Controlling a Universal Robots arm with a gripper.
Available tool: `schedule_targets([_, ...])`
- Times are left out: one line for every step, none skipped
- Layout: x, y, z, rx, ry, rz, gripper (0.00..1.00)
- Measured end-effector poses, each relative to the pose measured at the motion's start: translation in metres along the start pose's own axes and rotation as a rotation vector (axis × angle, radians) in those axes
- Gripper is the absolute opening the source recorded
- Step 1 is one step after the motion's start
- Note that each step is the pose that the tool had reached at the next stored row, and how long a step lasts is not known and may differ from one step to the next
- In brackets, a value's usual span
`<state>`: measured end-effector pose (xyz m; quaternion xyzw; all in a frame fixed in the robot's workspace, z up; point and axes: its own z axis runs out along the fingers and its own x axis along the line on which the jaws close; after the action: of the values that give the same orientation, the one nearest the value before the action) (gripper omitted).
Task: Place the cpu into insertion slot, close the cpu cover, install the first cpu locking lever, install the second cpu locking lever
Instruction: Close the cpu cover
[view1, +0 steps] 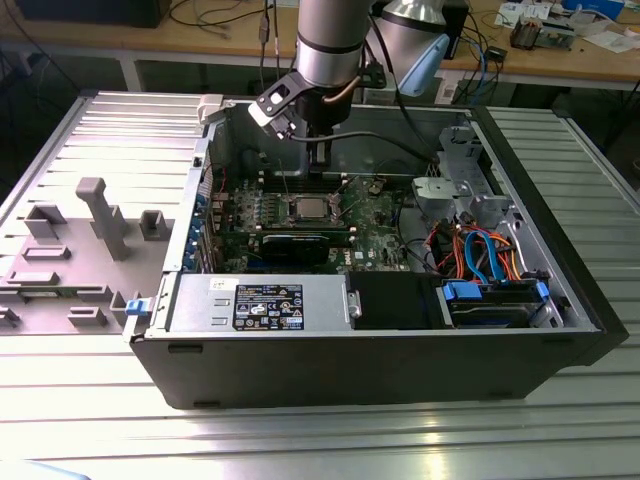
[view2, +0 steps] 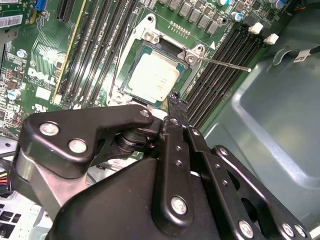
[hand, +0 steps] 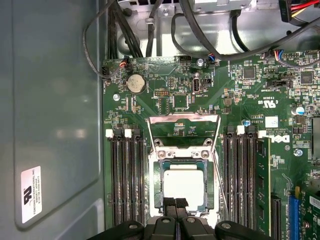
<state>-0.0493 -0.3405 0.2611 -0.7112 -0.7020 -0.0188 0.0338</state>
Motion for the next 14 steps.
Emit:
schedule_targets([0.0001,0.0,-0.001,-0.0001,0.0002,0.0,0.11])
schedule_targets([0.0001,0.0,-0.0018,0.0,0.0004,0.0,0.11])
schedule_targets([0.0002,-0.0001,-0.003,-0.0001,0.0008,0.0,0.11])
schedule_targets([0.0003,-0.0001,-0.0038,0.0,0.0011,0.0,0.11])
schedule_targets([0.0004,-0.0001,-0.0048,0.0,0.0015,0.0,0.11])
schedule_targets([0.0004,-0.0001,-0.0054,-0.0001,0.0016,0.0,0.11])
schedule_targets([0.0005,-0.0001,-0.0061,0.0,0.0017,0.0,0.11])
schedule_targets([0.0006,-0.0002,-0.0075,0.0,0.0019,0.0,0.11])
schedule_targets([0.0006,-0.0002,-0.0084,0.0,0.0019,0.0,0.11])
schedule_targets([0.0007,-0.0002,-0.009,0.0,0.0019,0.0,0.11])
schedule_targets([0.0008,-0.0002,-0.0101,0.0,0.002,0.0,0.11])
schedule_targets([0.0008,-0.0002,-0.011,0.0,0.002,0.0,0.11])
schedule_targets([0.0009,-0.0003,-0.0116,0.0,0.002,0.0,0.11])
schedule_targets([0.0009,-0.0003,-0.0123,0.0,0.002,0.0,0.11])
